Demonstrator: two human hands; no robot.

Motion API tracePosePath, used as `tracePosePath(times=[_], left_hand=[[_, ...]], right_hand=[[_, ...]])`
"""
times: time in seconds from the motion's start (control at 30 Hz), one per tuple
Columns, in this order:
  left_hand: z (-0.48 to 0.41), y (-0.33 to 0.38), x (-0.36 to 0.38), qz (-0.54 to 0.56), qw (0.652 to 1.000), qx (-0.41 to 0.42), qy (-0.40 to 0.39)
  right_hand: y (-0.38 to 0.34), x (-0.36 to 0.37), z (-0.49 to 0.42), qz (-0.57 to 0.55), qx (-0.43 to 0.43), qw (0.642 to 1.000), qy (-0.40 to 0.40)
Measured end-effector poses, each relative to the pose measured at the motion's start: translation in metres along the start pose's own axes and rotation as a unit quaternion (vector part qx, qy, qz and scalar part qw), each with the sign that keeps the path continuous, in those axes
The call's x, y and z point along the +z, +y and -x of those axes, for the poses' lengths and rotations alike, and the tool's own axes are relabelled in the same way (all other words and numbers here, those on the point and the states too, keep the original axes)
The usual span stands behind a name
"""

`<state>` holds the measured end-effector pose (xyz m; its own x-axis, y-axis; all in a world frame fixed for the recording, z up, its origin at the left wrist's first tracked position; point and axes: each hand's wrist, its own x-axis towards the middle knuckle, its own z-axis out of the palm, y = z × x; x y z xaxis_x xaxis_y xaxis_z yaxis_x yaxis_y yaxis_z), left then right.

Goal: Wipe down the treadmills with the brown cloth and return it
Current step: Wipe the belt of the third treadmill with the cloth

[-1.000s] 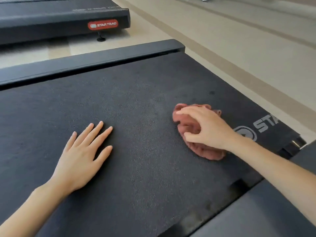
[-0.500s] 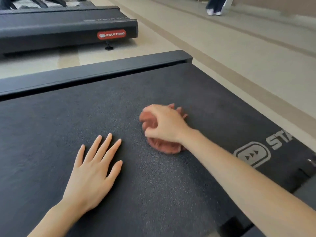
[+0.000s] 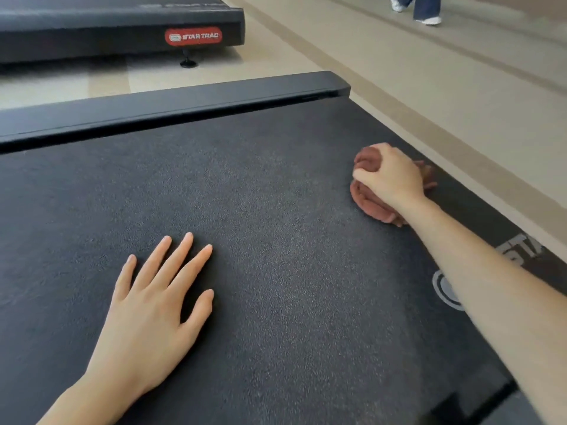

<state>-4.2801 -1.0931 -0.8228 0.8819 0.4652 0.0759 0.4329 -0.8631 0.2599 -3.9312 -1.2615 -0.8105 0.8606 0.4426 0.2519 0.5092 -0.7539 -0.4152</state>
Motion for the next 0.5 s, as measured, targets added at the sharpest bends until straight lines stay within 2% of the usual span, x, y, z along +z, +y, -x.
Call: tracePosePath(times=[0.17, 0.27, 0.33, 0.4, 0.5], left_hand=[[0.0, 0.002, -0.001, -0.006, 1.0, -0.004, -0.002], [0.0, 0.0, -0.002, 0.006, 1.0, -0.004, -0.004], [0.001, -0.002, -0.003, 0.016, 1.0, -0.002, -0.006], [0.002, -0.004, -0.003, 0.02, 1.0, -0.001, -0.005], [0.003, -0.005, -0.002, 0.012, 1.0, -0.001, -0.008]], right_hand=[[-0.091, 0.03, 0.019, -0.016, -0.13, 0.99, -0.059], [-0.128, 0.037, 0.062, -0.045, -0.236, 0.967, -0.087], [-0.127, 0.033, 0.095, -0.083, -0.293, 0.944, -0.123], [-0.103, 0.017, 0.108, -0.107, -0.29, 0.939, -0.149], [-0.044, -0.008, 0.076, -0.065, -0.156, 0.98, -0.102]])
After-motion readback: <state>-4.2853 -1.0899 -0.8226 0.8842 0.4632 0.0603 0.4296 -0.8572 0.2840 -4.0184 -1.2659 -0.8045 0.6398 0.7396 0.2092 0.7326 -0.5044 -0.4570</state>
